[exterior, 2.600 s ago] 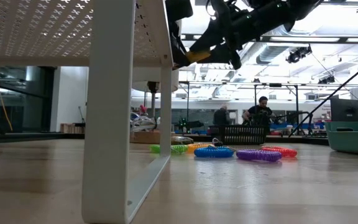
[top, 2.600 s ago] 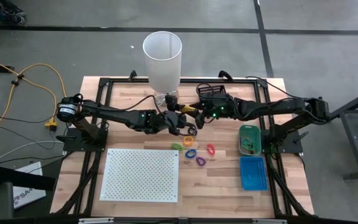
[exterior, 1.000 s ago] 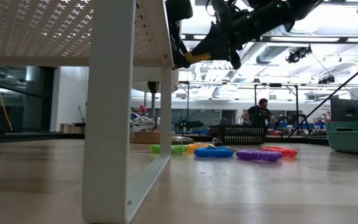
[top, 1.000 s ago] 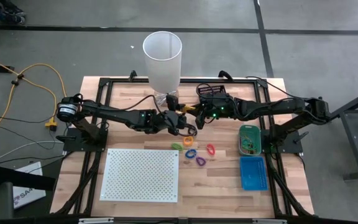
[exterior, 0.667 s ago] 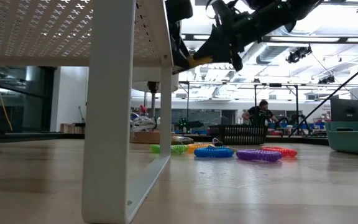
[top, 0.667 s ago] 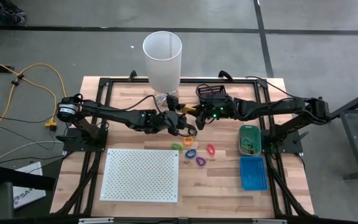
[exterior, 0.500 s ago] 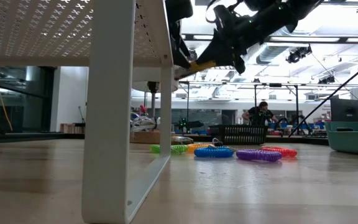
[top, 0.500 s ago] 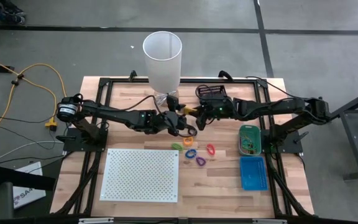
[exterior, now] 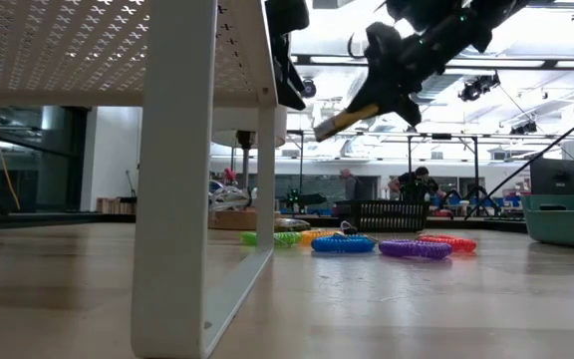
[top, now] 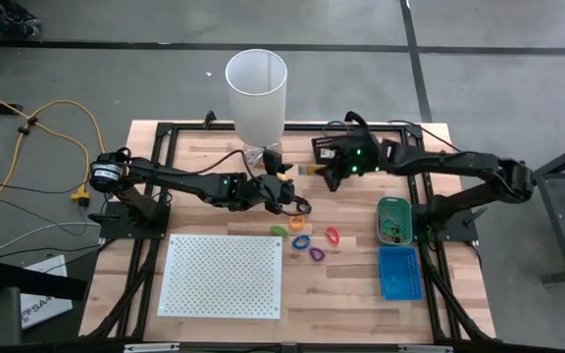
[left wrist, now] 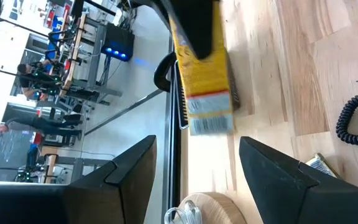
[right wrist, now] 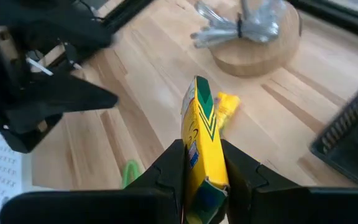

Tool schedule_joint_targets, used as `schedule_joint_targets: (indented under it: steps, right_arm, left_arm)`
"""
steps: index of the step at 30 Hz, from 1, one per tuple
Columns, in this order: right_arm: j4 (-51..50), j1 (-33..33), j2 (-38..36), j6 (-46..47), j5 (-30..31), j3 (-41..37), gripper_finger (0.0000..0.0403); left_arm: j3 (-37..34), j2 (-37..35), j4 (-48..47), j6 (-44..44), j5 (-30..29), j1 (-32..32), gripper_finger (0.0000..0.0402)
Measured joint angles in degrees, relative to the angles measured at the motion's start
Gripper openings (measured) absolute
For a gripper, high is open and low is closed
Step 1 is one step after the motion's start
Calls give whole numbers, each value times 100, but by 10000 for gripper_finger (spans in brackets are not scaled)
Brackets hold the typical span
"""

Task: Pick & Place Office Desk Supplies
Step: Put the left yellow crayon box into the black bin

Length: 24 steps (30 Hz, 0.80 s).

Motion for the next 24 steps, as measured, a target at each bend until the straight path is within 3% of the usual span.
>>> schedule_joint_targets:
  steps: [7,17,24]
  right_arm:
    - [-118,-1247,-16,-14,-1485,0,64]
    - [-343,-2484,27,-433,-1613,0,64]
    - [-564,-2725,345,-627,-1623,0,64]
  left_arm:
    - [0,0,0,-8,0,0,221]
    - [2,0,0,-15,-2,0,221]
    - [2,0,0,-37,11,0,221]
